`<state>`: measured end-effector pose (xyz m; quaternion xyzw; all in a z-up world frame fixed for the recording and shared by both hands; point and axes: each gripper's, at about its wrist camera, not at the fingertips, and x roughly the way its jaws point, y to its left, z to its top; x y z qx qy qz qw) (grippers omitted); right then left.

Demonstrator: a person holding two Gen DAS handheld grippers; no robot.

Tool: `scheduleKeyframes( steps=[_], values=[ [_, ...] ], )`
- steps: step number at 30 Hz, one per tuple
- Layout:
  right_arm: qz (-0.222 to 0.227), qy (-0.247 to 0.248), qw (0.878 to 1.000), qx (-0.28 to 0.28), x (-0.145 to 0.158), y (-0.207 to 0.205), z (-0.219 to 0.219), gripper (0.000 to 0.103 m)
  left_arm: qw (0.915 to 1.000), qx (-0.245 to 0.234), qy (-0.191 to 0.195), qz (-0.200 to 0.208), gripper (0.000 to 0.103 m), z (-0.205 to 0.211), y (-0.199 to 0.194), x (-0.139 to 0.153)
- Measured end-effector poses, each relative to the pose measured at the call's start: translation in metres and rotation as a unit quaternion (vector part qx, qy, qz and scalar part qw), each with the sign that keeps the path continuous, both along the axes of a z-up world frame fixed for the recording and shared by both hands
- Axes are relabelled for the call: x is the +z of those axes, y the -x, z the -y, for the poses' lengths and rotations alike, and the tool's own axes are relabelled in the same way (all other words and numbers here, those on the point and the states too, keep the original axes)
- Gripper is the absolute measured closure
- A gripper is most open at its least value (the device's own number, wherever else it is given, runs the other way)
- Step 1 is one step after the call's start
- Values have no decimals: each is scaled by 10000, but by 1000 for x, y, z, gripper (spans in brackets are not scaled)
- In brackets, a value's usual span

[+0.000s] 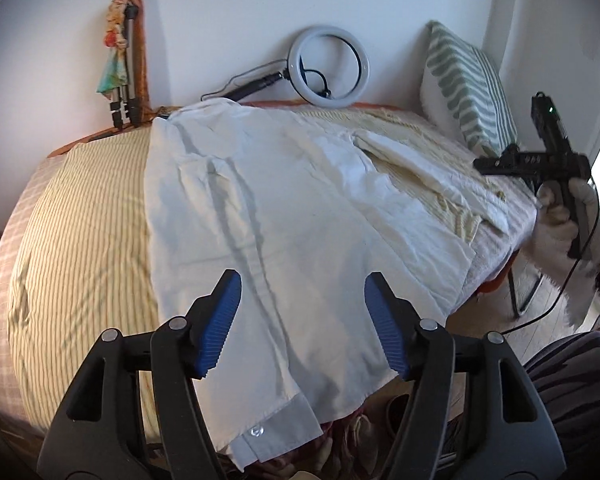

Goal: Fold small clothes

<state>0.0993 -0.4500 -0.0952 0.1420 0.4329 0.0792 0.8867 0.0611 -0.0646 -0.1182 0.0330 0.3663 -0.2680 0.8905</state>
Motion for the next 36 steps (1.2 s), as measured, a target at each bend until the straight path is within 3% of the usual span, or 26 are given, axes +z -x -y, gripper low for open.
scheduleKeyframes(
  steps=[5, 11, 23, 24, 30, 36],
  values=[
    [-175, -5, 9988, -457, -11, -1, 55, 62, 9997, -91, -243, 14, 37, 23, -11, -6],
    [-439, -119, 9948, -914, -40, -10, 110, 62, 9998, -93, -142, -128, 37, 31, -27, -10],
    [-738, -86, 9949, -681, -82, -30, 135, 59, 9991, -123, -279, -301, 37, 44, -41, -24],
    [-747, -8, 9951, -640, -82, -32, 132, 60, 9990, -134, -289, -311, 37, 46, -42, -25],
    [-747, 154, 9963, -403, -82, -32, 121, 95, 9986, -251, -322, -325, 37, 51, -45, -28],
    [-600, 597, 9958, -357, -68, -29, 99, 100, 9986, -296, -282, -334, 37, 48, -44, -29]
  ],
)
